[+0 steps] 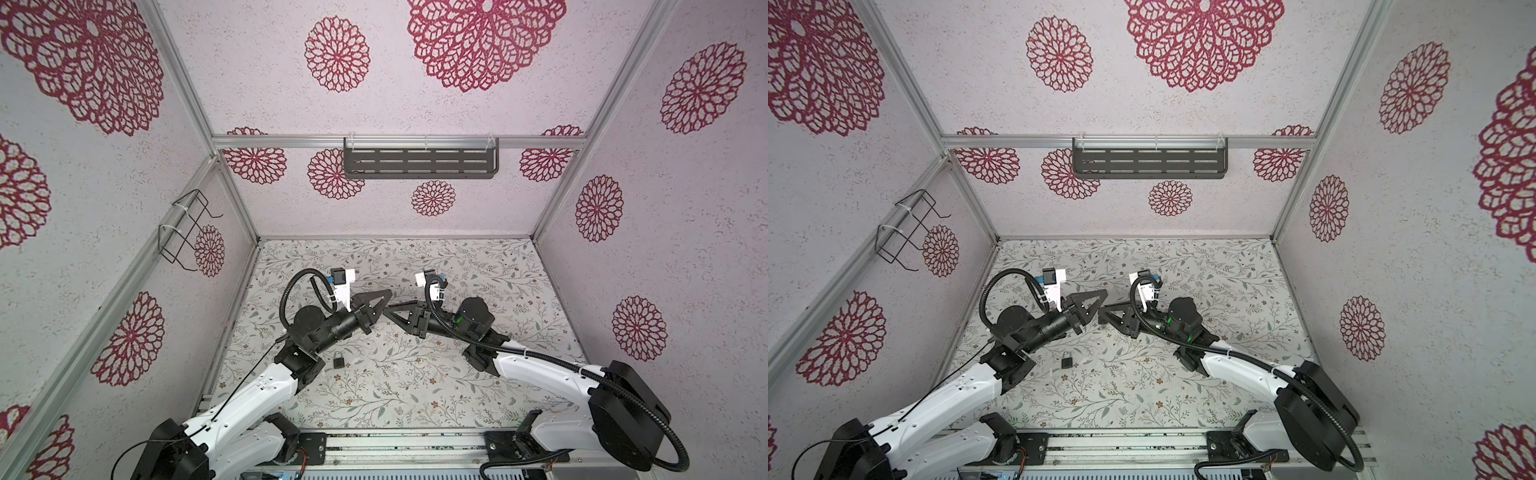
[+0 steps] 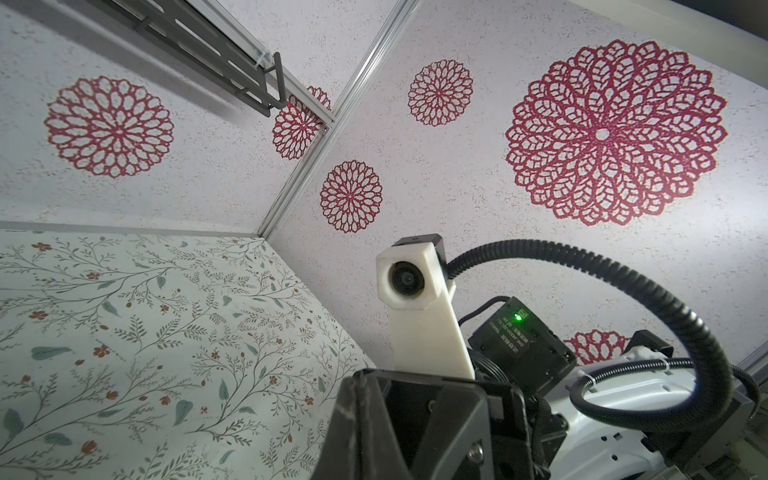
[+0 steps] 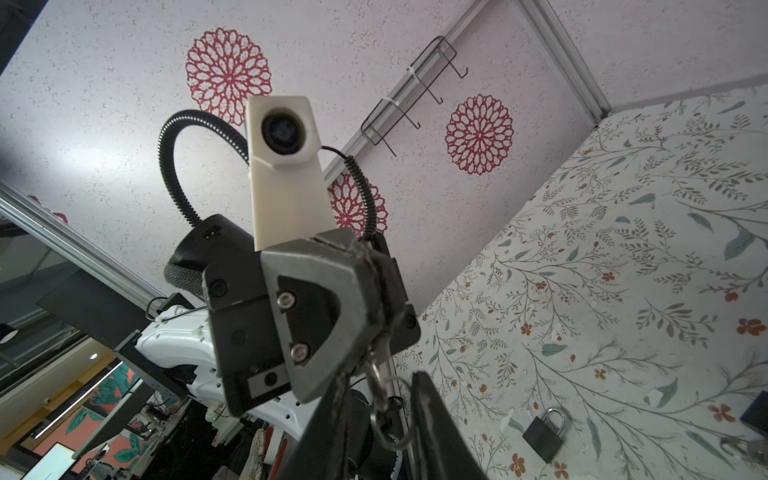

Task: Unlock with the key

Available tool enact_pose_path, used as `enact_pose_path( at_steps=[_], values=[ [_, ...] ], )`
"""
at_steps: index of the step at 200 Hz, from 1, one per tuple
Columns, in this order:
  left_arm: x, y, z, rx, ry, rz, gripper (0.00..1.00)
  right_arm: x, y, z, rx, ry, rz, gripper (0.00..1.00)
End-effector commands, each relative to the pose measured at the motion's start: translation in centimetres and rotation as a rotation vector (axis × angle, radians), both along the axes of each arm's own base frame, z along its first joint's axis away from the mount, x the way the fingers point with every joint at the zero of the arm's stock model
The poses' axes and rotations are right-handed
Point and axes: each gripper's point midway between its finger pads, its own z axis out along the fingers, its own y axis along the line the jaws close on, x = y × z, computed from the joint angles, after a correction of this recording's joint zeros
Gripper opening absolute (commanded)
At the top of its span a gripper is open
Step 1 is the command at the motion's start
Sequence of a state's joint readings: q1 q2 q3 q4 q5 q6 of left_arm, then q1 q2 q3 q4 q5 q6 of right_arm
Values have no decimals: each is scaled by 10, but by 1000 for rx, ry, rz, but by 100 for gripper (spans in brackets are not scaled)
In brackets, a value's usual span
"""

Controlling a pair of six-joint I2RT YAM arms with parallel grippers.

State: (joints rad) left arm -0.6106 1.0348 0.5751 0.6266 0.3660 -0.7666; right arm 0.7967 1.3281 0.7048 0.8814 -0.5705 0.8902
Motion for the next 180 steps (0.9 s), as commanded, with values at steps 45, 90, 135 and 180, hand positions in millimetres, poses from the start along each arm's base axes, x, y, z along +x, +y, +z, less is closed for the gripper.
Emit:
enact_pose_path(
  at_steps=[45,90,135,180],
  values=[
    [-10,-3,1,-8,-38,-43,0,0,-6,40,130,-55,26,23],
    [-9,-3,2,-13,-45,-38,0,0,-4,36,128,-35,39,20],
    [-4,0,1,-7,-37,-6,0,1,-4,36,133,-33,39,13],
    [-2,3,-1,-2,-31,20,0,2,-6,36,116,-50,19,3]
  ],
)
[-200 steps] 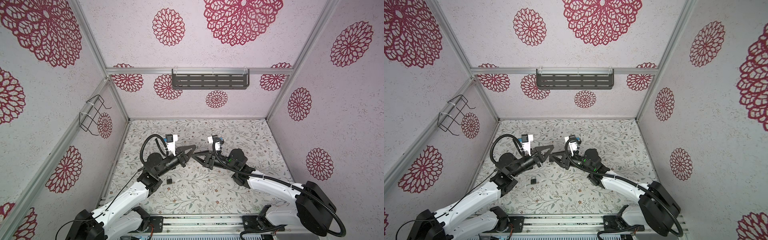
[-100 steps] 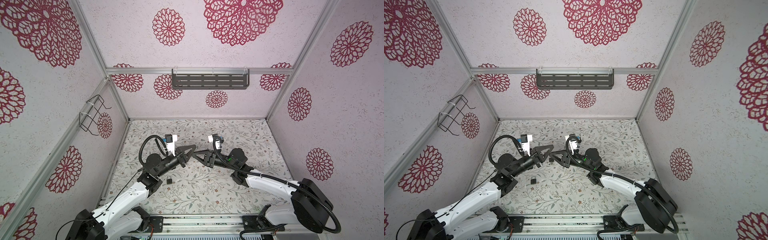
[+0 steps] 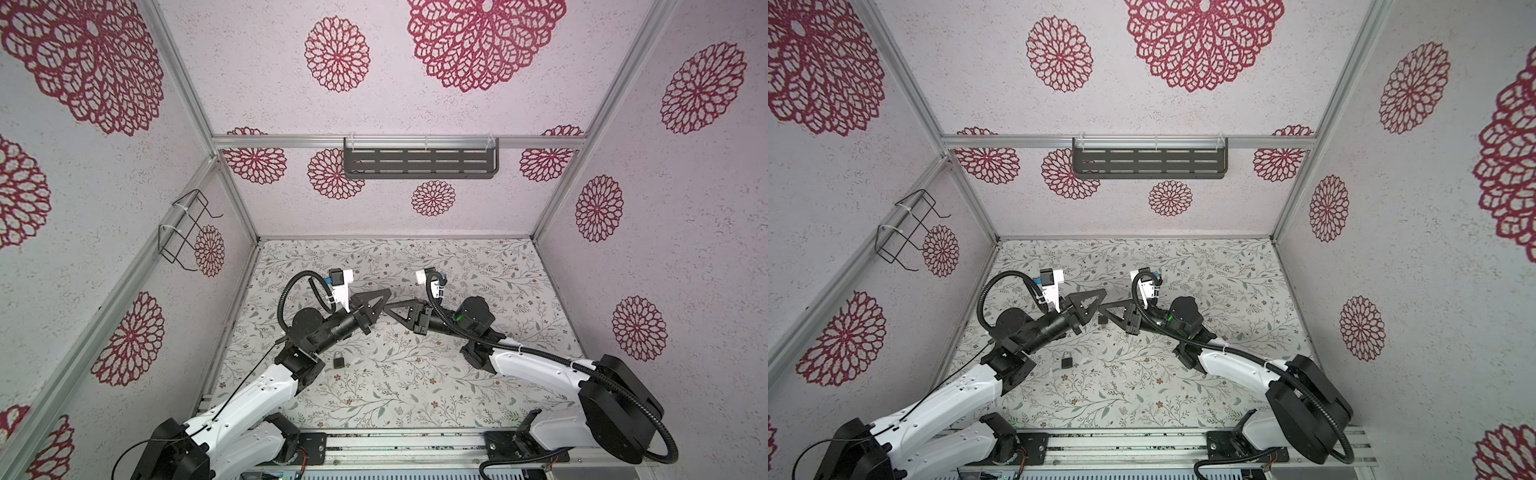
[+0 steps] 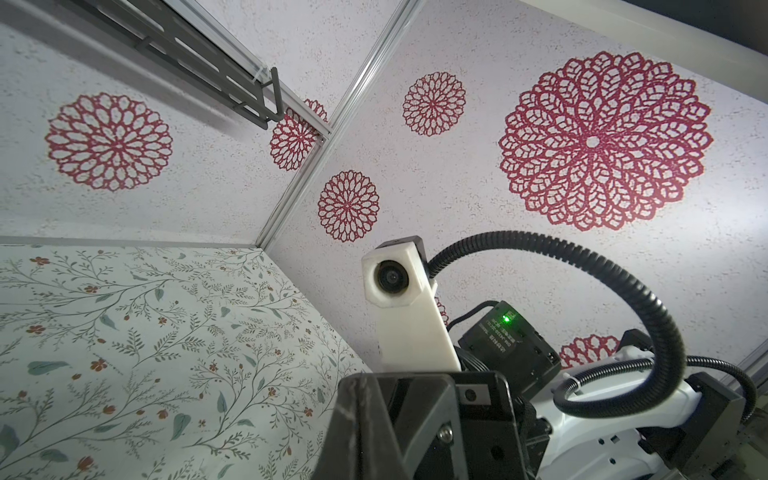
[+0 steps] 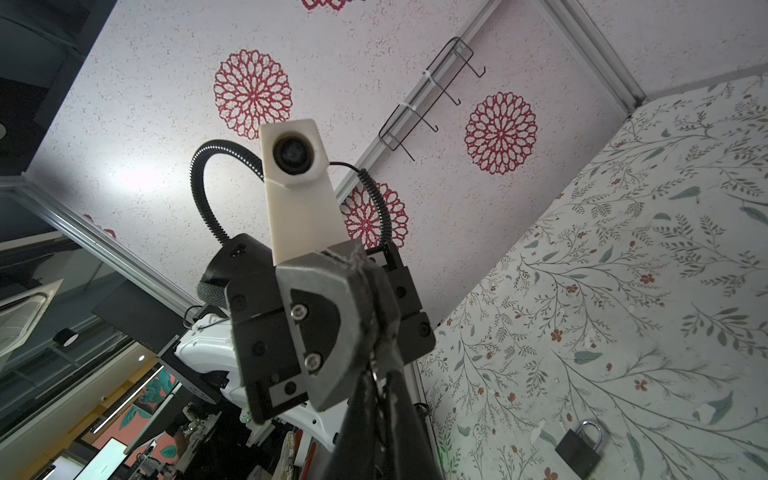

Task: Unlock with the key

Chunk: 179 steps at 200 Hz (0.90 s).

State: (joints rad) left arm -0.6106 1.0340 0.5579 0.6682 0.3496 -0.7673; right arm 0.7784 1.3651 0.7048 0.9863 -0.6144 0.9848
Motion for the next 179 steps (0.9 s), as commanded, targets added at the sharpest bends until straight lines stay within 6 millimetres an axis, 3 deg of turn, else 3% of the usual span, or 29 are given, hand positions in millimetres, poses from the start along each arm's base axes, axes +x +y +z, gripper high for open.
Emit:
enact_pose_path(
  at_steps=[1,22,42,66,86,102,137,179],
  values=[
    [-2,0,-3,15,-13,6,0,0,-6,29,58,-88,-25,3],
    [-1,1,-3,16,-10,16,0,0,-8,29,55,-94,-33,0],
    [0,2,-2,15,-11,20,11,-1,-9,30,53,-103,-38,0],
    [0,5,0,13,-11,37,33,2,-10,23,16,-108,-66,0],
    [1,11,-2,20,3,68,39,5,-13,15,-19,-106,-97,0],
    [3,17,-7,44,27,103,50,5,-14,9,-41,-108,-106,0],
    [7,35,-30,125,123,206,57,10,-16,-14,-144,-95,-137,0],
    [7,74,-79,300,355,387,63,19,-21,-70,-329,-15,-188,0]
  ],
)
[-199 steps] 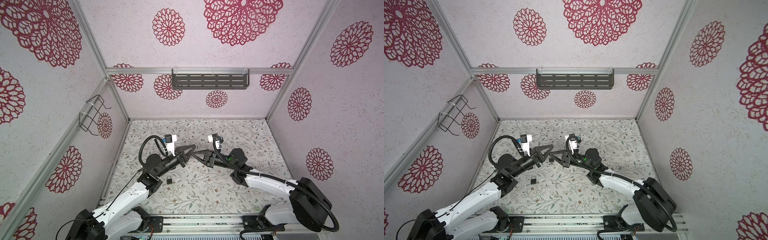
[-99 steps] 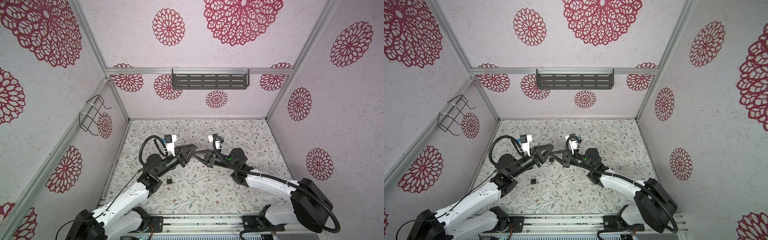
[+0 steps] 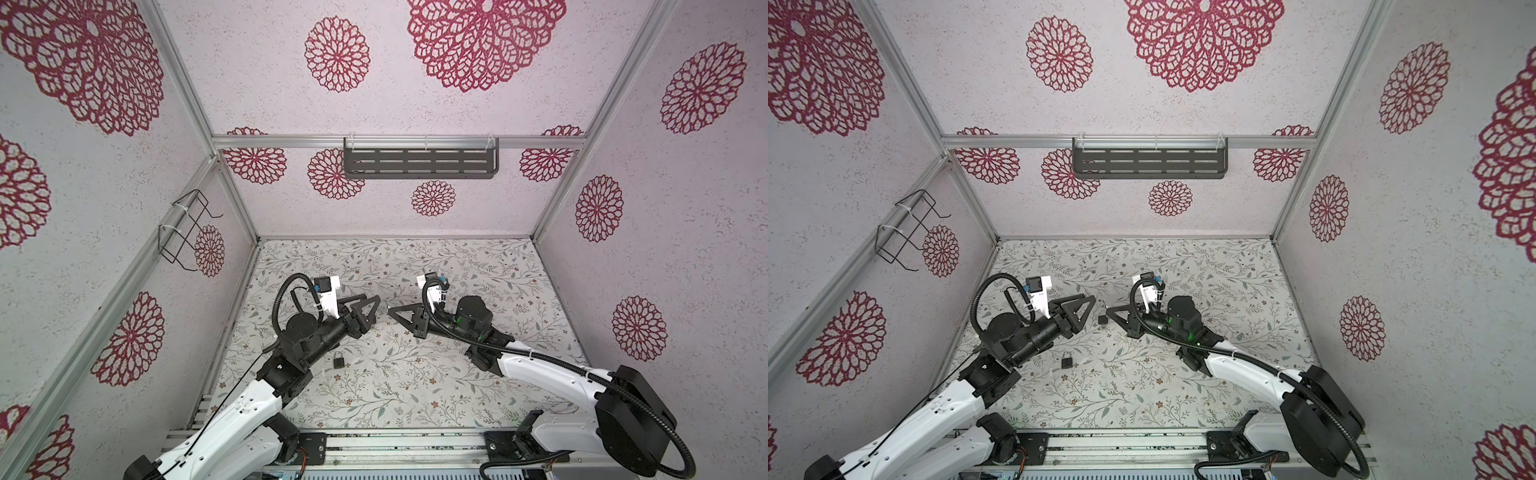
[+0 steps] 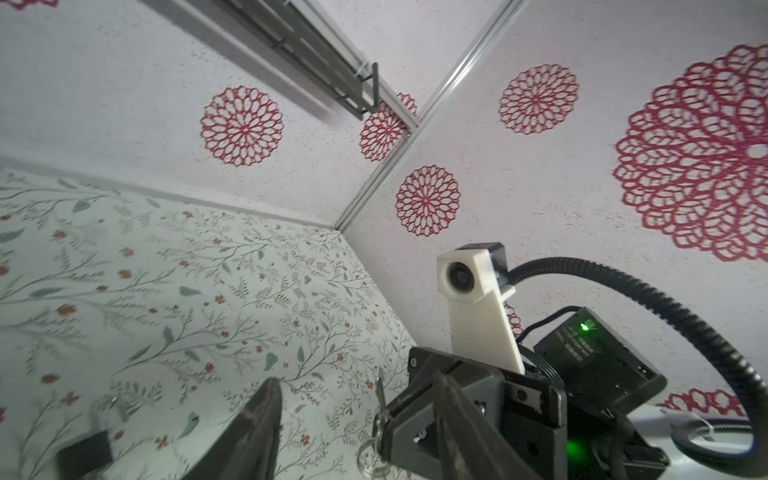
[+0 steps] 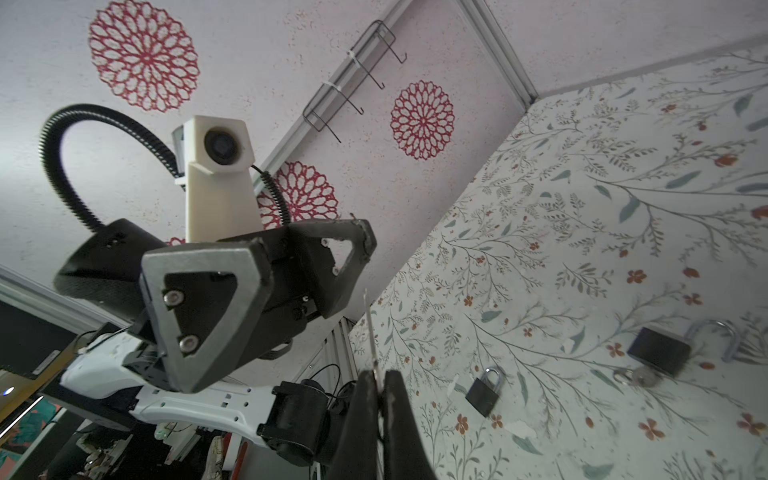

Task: Unlock with the key
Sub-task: 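Close the left gripper on the black padlock while the right gripper draws back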

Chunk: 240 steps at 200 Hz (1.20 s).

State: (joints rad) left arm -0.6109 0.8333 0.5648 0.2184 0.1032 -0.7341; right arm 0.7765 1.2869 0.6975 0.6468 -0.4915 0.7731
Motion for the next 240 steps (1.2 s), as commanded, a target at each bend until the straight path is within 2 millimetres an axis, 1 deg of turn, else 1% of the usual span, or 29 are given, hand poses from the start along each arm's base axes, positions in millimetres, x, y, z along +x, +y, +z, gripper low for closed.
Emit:
enact_pose_path(
  at_steps=[1,25,46,64,77,86,113,124,152,185,217,240],
  values=[
    [1,29,-44,150,191,146,63,4,-9,-24,-100,-4,-50,0],
    [-5,59,-87,301,379,269,65,2,-14,-47,-126,30,-85,0],
    [-15,75,-123,421,525,323,66,1,-15,-74,-221,84,-92,0],
    [-22,82,-150,493,623,338,67,-7,-11,-87,-253,105,-64,0],
    [-26,85,-166,538,684,347,67,-8,-12,-104,-298,143,-82,0],
    [-29,87,-177,567,721,349,67,-12,-11,-112,-314,163,-76,0],
    [-36,93,-206,656,824,366,67,-25,-1,-121,-345,154,-42,0],
    [-39,94,-217,685,856,365,67,-28,1,-126,-368,157,-45,0],
    [-39,95,-237,740,913,376,65,-31,7,-135,-377,175,-31,0],
    [-38,87,-256,759,957,340,62,-29,9,-138,-367,183,-38,0],
    [-38,88,-268,791,983,349,60,-31,11,-138,-364,186,-24,0],
    [-36,84,-273,797,993,335,57,-30,11,-139,-367,189,-26,0]
  ],
)
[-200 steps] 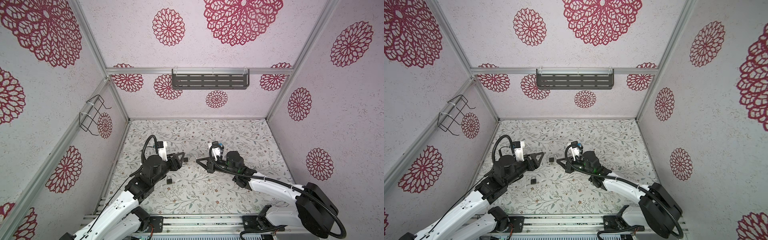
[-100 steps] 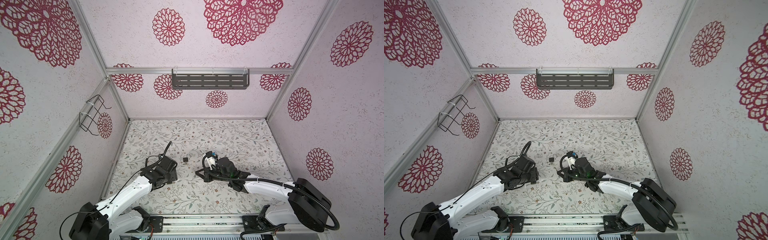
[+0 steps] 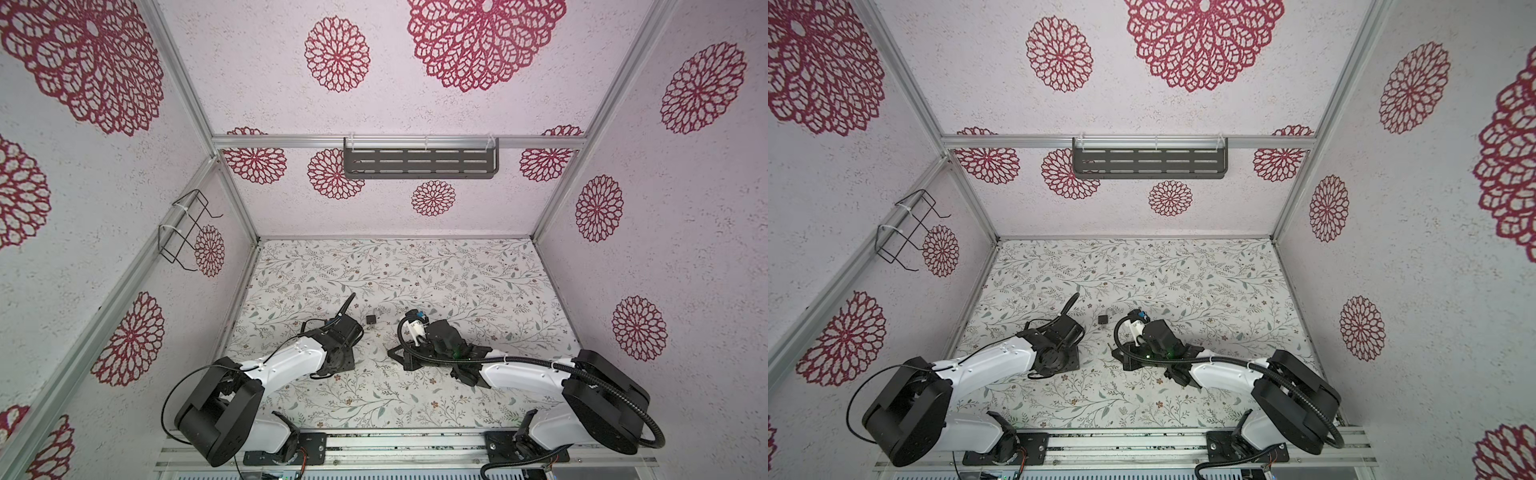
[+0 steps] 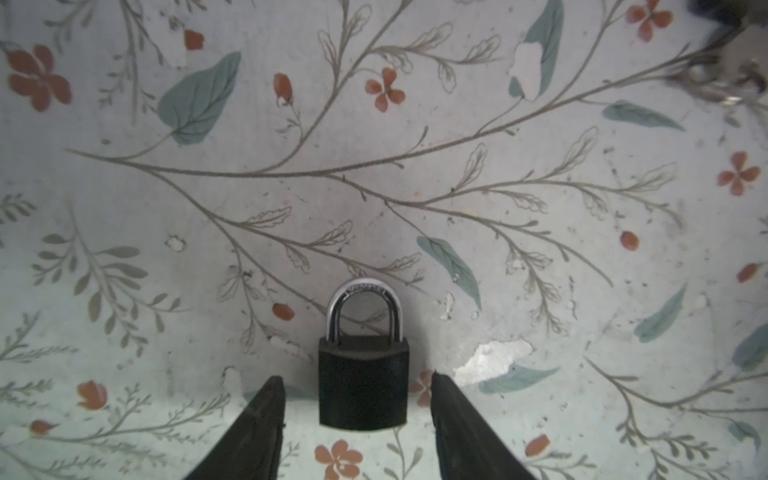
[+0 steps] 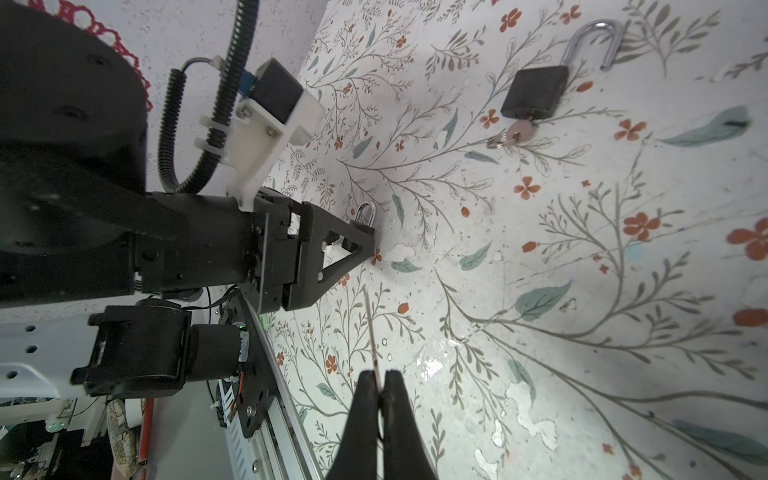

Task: Unlock with the key
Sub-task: 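Close the left gripper on the black padlock while the right gripper draws back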

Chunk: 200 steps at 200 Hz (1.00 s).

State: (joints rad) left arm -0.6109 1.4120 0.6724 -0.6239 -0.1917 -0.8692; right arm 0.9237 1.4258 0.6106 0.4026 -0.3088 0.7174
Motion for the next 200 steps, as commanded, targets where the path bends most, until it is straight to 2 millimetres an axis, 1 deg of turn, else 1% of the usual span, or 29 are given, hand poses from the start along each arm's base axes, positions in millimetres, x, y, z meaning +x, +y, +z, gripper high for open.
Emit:
enact_pose_path(
  at_steps=[1,13,54,98,117,134,175,200],
  values=[
    [9,-9,1,-20,-19,4,57,5,5,11,35,-30,-8,0],
    [9,-10,-2,-23,-17,3,55,5,5,11,35,-29,-6,0],
    [8,-7,-9,1,0,10,52,7,2,4,5,-21,-24,0],
    [8,-10,-14,-13,14,6,45,8,1,3,2,-19,-32,0],
    [5,-13,-17,-21,30,-1,38,9,2,4,2,-19,-32,0],
    [2,-13,-19,-25,43,-1,37,9,2,4,0,-18,-32,0],
    [-3,-10,-19,-25,49,0,31,10,3,5,1,-19,-36,0],
    [-2,-10,-14,-34,31,10,25,11,4,6,5,-16,-40,0]
  ],
)
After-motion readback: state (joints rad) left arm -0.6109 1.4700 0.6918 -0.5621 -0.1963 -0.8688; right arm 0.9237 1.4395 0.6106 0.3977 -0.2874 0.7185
